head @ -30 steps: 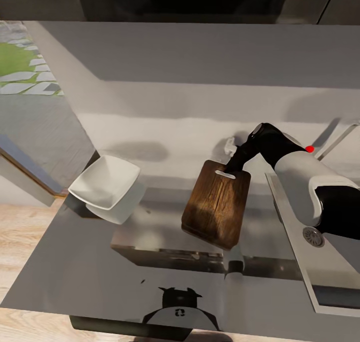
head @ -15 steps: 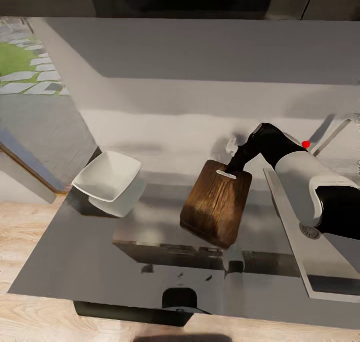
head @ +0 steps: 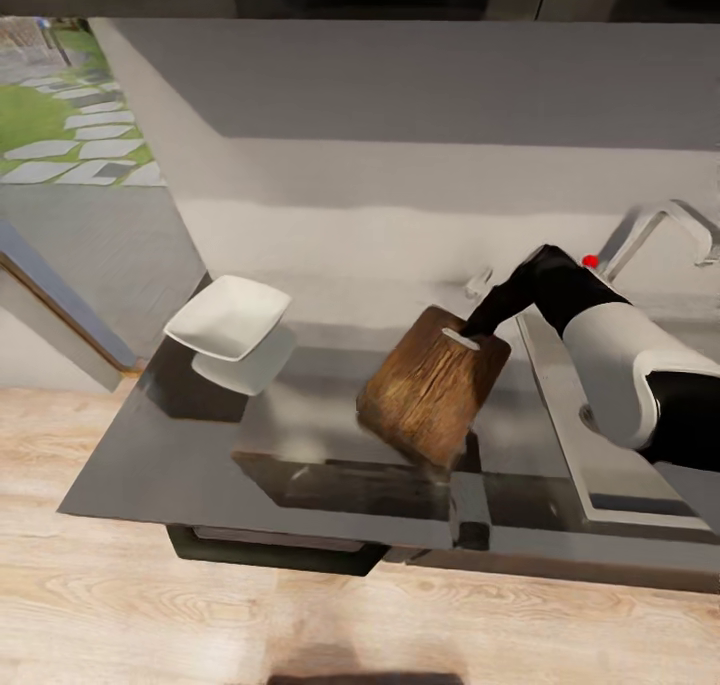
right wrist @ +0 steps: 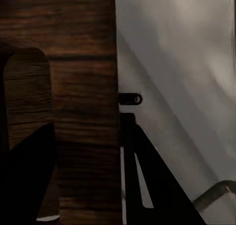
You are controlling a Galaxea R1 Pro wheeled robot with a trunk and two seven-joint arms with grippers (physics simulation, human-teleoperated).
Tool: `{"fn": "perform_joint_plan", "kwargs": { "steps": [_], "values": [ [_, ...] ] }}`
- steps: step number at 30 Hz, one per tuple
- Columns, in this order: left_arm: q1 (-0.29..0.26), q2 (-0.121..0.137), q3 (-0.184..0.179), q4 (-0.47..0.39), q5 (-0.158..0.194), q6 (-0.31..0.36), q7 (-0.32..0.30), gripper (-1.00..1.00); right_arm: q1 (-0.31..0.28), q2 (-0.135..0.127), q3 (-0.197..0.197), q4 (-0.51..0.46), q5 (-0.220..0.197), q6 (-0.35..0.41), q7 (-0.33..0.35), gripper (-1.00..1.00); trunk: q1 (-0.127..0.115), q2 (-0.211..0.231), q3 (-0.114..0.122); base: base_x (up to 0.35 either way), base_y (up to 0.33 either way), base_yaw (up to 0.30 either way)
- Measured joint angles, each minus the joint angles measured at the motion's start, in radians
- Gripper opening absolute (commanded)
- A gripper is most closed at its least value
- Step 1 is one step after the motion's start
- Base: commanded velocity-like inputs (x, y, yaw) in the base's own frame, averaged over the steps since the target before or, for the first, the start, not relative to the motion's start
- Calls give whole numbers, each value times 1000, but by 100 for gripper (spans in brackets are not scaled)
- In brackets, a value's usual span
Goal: In the kitchen, take the Vidalia onion out of the sink, dice it on the chopping board with the paring knife, put the diced onion into the bowl on the countertop, then place both the paring knife and the chopping board into the sink.
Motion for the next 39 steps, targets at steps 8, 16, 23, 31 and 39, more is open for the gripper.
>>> {"fn": "perform_joint_plan", "kwargs": {
  "steps": [8, 16, 23, 31, 39],
  "values": [
    [0, 0, 0, -1, 0, 0, 0, 100, 0, -26, -88, -8, -6, 56, -55, -100, 0, 0, 0, -15, 0, 0],
    [0, 0, 0, -1, -1, -1, 0, 100, 0, -45, -206, -13, -8, 120, -101, -100, 0, 0, 0, 0, 0, 0],
    [0, -1, 0, -1, -2, -2, 0, 100, 0, -70, -328, -12, -5, 137, -236, -100, 0, 0, 0, 0, 0, 0],
    [0, -3, 0, -1, -2, -2, 0, 100, 1, -74, -445, -9, -14, 264, -367, -100, 0, 0, 0, 0, 0, 0],
    [0, -3, -4, 1, -2, -39, 0, 100, 1, -71, -459, -7, -17, 326, -437, -100, 0, 0, 0, 0, 0, 0]
  ]
}}
